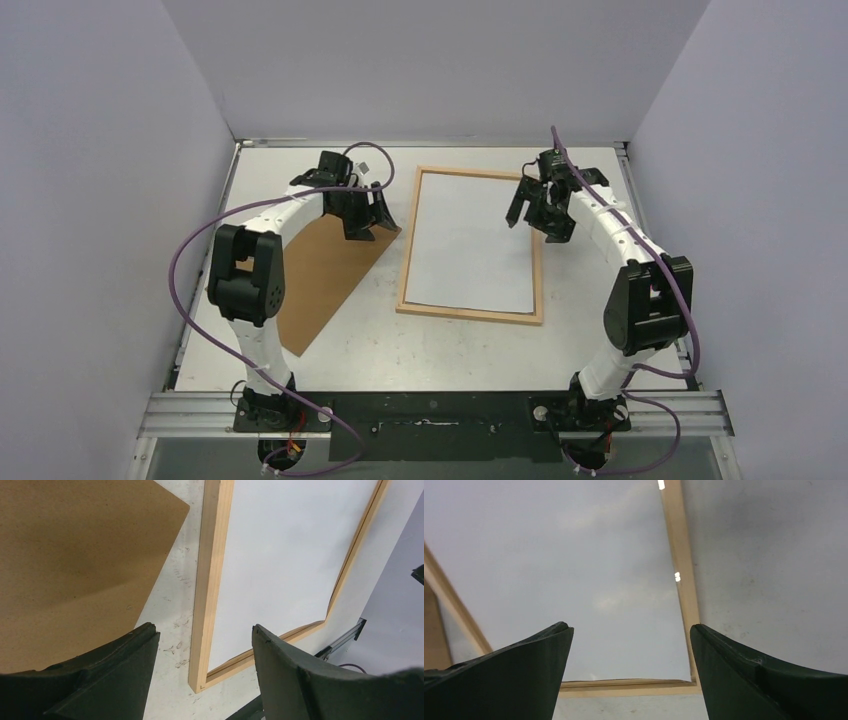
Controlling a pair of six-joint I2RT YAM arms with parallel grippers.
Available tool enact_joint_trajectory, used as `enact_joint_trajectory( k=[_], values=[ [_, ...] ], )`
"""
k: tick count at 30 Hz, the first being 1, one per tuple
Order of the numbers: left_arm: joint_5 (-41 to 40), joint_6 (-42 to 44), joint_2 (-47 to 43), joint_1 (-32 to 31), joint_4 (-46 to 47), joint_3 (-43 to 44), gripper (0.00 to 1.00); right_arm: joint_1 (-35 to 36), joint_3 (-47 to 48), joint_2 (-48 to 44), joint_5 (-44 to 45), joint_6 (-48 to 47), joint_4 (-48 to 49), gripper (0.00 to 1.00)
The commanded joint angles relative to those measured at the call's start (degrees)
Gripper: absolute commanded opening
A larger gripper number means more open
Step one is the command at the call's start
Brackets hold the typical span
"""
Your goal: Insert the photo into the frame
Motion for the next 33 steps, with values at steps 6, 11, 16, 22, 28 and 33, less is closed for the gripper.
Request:
enact_joint_trajectory(
  k=[6, 11, 16, 22, 28, 33],
  values=[
    [0.7, 0.3, -0.1, -3.1, -0.4, -3.6, 0.66, -0.3, -10.2, -2.7, 7.9, -6.6, 0.0, 0.88],
    [1.9, 0.0, -0.4, -4.3, 1.2, -7.3, 0.66, -0.3, -17.7, -5.2, 6.0, -6.7, -0.1, 0.80],
    [1.9, 1.3, -0.1, -5.4, 0.3, -7.4, 0.66, -0.4, -21.0, -5.2, 3.7, -6.9, -3.6, 0.63],
    [0.9, 2.1, 0.9, -5.9, -0.7, -7.3, 0.65, -0.4, -25.7, -10.2, 0.6, -6.0, -4.6, 0.62],
    [0.6, 2.1, 1.5, -6.2, -0.6, -7.5, 0.63, -0.4, -28.1, -11.4, 1.7, -5.4, -5.3, 0.54],
    [0.6, 2.2, 1.8, -6.5, -0.5, -7.4, 0.62, -0.4, -29.0, -10.0, 2.5, -5.4, -2.7, 0.51]
  ],
)
